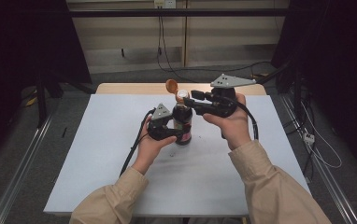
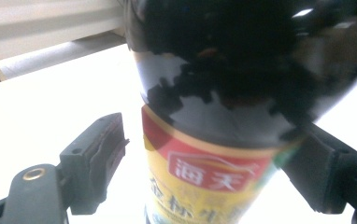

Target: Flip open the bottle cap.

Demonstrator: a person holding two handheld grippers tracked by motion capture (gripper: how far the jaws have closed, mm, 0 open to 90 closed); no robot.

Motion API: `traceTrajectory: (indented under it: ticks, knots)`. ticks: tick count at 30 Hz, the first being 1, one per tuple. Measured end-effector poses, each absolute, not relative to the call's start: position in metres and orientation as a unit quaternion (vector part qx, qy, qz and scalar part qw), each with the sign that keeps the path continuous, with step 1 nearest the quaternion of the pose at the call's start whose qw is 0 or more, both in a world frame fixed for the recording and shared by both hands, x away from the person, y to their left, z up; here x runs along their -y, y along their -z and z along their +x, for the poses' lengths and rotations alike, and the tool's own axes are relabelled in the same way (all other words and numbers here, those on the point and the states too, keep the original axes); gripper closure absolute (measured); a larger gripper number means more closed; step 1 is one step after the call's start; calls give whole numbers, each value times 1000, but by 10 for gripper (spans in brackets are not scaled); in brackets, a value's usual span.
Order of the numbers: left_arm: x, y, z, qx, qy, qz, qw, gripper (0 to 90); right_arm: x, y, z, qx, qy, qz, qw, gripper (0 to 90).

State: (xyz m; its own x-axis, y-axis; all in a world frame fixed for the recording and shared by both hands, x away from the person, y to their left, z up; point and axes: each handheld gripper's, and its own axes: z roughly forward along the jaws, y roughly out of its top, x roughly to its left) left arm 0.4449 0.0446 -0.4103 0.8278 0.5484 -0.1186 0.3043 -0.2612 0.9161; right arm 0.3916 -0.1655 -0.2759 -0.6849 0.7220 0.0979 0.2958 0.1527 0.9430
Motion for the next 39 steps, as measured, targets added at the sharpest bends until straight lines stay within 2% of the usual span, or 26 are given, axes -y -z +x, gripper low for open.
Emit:
traceTrajectory:
  ticks: [7, 14, 17, 39]
  knots:
    - [-65, 401, 433, -265, -86, 777, 565, 117, 186, 290, 374, -722, -560, 357, 195, 323]
    - [-92, 397, 422, -266, -57, 769, 578, 52, 203, 317, 359, -720, -558, 367, 191, 233]
    - [-99, 399, 415, -264, -62, 779, 566, 40, 209, 332, 353, -721, -554, 372, 187, 200]
    - [-191, 413, 362, -270, -92, 786, 549, 41, 255, 422, 306, -722, -526, 410, 187, 148]
